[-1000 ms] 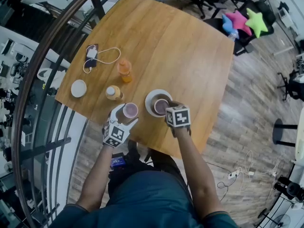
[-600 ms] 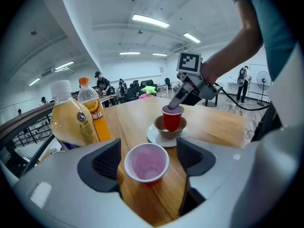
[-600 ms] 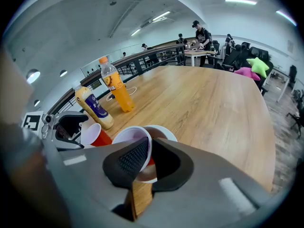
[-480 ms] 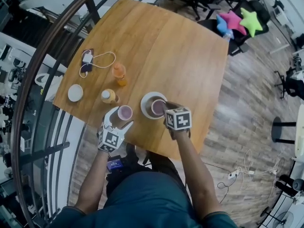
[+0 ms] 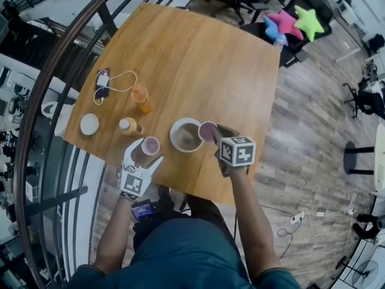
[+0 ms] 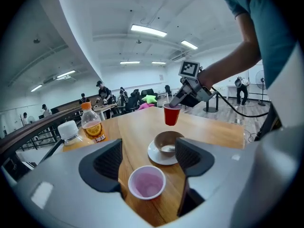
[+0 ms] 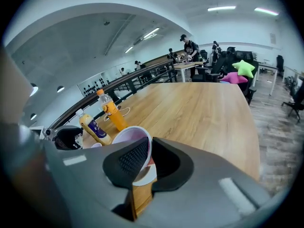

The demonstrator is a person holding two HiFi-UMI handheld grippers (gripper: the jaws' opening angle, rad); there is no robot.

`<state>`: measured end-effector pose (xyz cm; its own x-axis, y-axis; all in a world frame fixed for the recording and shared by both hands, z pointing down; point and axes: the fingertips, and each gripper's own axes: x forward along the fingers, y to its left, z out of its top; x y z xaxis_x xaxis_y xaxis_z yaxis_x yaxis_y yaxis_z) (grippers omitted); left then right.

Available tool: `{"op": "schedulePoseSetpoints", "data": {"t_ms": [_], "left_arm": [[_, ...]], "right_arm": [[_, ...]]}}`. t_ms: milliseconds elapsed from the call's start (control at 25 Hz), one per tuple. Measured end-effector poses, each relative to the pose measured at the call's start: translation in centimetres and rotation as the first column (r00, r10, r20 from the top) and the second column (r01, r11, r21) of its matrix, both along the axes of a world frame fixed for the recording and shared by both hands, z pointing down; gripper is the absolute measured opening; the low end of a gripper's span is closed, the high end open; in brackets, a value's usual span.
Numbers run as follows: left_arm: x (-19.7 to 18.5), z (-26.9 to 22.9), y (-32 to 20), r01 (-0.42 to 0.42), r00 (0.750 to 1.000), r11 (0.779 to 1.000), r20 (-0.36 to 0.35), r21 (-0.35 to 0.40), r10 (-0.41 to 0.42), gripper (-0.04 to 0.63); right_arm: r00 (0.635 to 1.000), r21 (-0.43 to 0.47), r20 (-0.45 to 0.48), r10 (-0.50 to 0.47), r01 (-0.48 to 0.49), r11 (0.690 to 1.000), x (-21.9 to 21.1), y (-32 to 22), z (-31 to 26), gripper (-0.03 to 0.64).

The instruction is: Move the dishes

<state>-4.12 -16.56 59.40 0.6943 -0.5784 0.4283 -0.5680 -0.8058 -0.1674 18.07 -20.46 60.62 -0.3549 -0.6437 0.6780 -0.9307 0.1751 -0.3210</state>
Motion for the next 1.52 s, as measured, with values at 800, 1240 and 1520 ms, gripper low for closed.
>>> {"op": "schedulePoseSetpoints", "data": {"t_ms": [800, 1240, 1520], "left_arm": [[2.9, -1.6, 0.8, -0.021, 1.000, 0.998, 0.013, 0.057, 0.021, 0.336], [2.9, -1.4, 1.8, 0.014, 1.000, 1.000, -0.004, 0.026, -0.014, 0.331], [2.7, -1.1, 2.0, 0.013, 1.000, 0.999, -0.001, 0.035, -0.013, 0.331]], "right_arm": [[0.975, -0.078, -0.062, 0.215, -0.219, 0.973, 13.4, 2.1, 4.7, 0.040], [0.963, -0.134, -0.043, 0.267, -0.271, 0.953, 15.3, 3.4, 7.8, 0.040], [0.961, -0.152, -0.038, 0.274, -0.277, 0.949, 15.5, 3.7, 8.7, 0.041]]}}
